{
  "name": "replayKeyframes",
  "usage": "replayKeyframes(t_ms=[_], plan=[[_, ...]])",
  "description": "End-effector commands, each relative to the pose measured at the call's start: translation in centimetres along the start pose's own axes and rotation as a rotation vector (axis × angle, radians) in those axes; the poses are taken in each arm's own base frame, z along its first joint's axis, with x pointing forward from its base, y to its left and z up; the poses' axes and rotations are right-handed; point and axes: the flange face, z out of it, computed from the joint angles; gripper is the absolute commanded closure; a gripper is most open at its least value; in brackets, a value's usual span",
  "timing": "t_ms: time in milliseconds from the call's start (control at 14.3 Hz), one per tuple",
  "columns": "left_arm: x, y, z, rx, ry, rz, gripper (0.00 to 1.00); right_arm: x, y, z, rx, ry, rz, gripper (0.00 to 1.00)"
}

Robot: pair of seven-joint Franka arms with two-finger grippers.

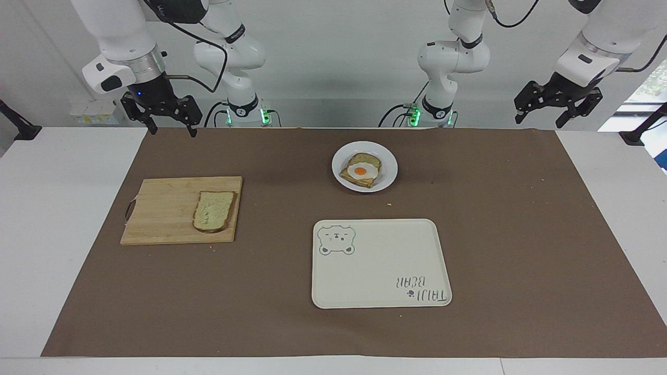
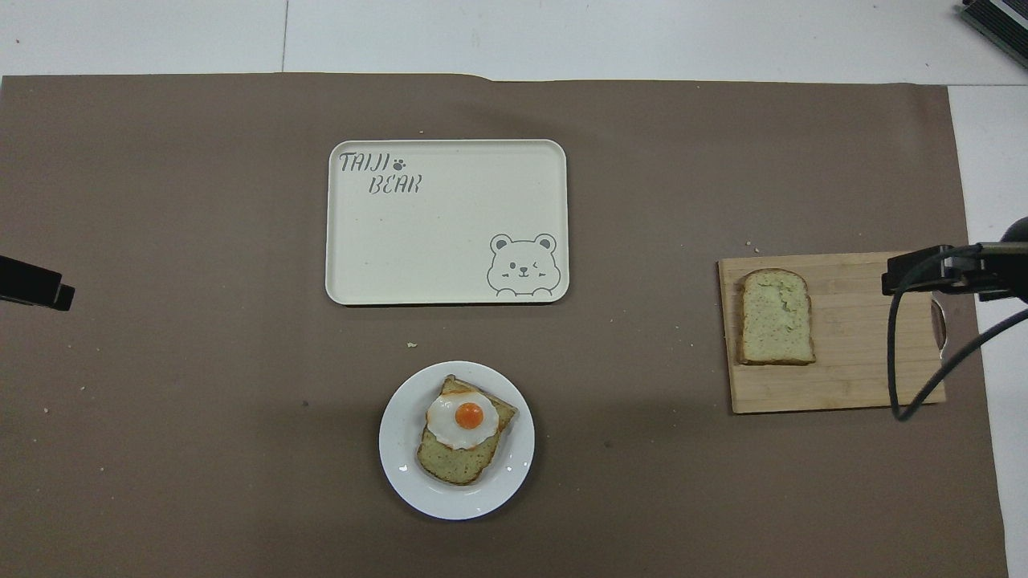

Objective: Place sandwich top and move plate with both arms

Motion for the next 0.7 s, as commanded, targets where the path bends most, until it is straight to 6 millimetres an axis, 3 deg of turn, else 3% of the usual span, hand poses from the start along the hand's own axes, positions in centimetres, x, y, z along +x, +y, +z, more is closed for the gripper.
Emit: replayKeyframes(t_ms=[0, 418, 627], plan=[[-0.4, -0.2, -0.5, -0.009, -0.005, 0.005, 0.00, -0.4, 0.2, -0.1, 0.024, 0.017, -0.006, 0.00], [-0.4, -0.2, -0.5, -0.009, -0.005, 0.005, 0.00, -0.5, 0.6, 0.4, 0.016, 0.010, -0.043, 0.00], [-0.4, -0.2, -0.5, -0.009, -0.005, 0.005, 0.00, 1.0, 1.0, 5.2, 0.023, 0.033, -0.040, 0.00]])
